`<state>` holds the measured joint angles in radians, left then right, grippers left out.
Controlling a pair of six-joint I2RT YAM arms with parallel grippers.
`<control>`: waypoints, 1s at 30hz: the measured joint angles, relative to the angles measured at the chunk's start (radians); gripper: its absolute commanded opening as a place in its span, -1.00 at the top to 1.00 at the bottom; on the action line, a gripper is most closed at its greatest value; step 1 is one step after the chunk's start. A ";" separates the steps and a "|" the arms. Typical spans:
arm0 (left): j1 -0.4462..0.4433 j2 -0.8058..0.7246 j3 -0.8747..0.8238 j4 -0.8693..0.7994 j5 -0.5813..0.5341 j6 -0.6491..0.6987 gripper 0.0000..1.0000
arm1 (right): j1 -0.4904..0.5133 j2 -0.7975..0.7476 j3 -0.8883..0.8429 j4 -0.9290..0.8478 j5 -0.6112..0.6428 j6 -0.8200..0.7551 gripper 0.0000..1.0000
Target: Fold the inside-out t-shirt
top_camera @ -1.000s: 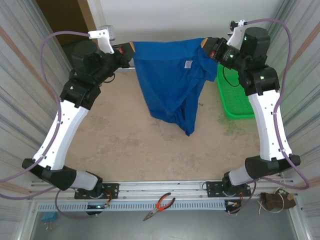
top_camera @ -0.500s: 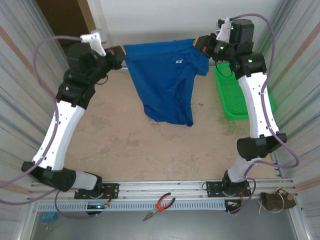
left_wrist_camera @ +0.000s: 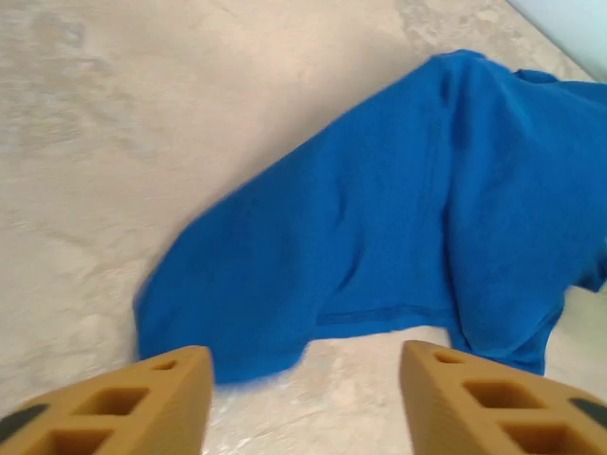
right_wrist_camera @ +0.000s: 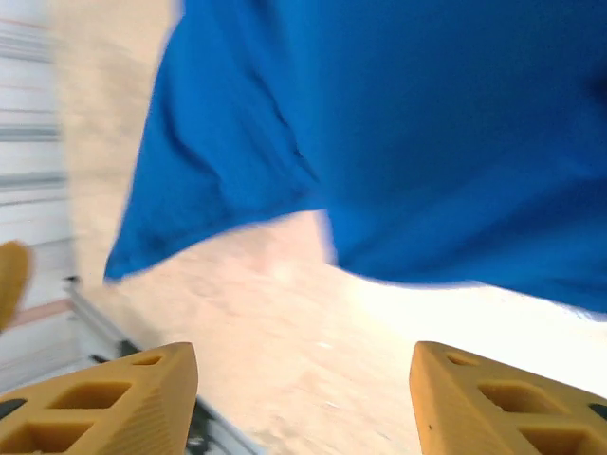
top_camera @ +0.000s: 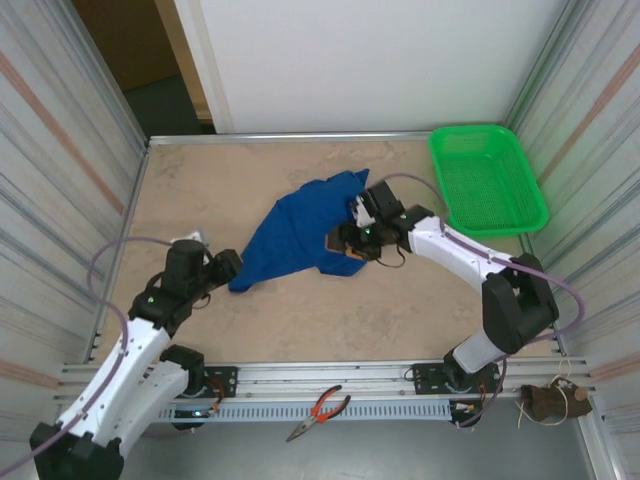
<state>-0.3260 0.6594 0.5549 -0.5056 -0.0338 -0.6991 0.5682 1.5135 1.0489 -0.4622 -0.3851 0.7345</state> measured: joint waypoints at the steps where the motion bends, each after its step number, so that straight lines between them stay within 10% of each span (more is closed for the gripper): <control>1: 0.000 -0.024 -0.001 -0.016 -0.012 0.008 -0.31 | -0.020 -0.031 -0.040 -0.002 0.026 0.003 -0.34; 24: 0.000 0.539 -0.031 0.176 -0.029 0.079 -0.65 | -0.074 0.156 -0.139 0.146 0.158 -0.002 -0.36; 30: 0.000 0.641 -0.001 0.219 -0.040 0.085 -0.45 | -0.055 0.216 -0.106 0.202 0.137 0.024 0.70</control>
<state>-0.3264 1.3006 0.5541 -0.2871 -0.0734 -0.6140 0.5133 1.7298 0.9428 -0.2604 -0.2485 0.7586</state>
